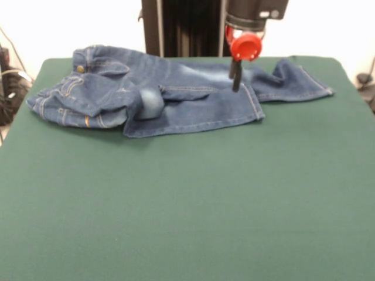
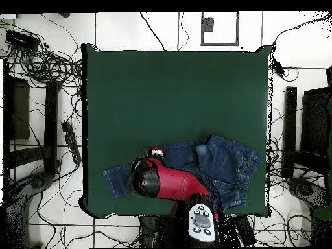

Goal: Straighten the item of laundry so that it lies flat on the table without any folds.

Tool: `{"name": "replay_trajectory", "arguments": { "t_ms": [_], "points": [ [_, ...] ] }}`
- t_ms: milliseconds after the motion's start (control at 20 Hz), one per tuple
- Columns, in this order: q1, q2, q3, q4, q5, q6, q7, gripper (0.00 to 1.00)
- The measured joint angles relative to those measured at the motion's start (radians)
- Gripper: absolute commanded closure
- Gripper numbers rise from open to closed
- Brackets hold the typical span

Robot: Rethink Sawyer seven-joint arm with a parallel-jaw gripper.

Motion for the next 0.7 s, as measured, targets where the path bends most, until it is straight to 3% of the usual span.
{"name": "replay_trajectory", "arguments": {
  "t_ms": [700],
  "points": [
    [0.002, 0.218, -0.014, -0.156, 0.001, -0.005, 0.000, 0.00]
  ]
}}
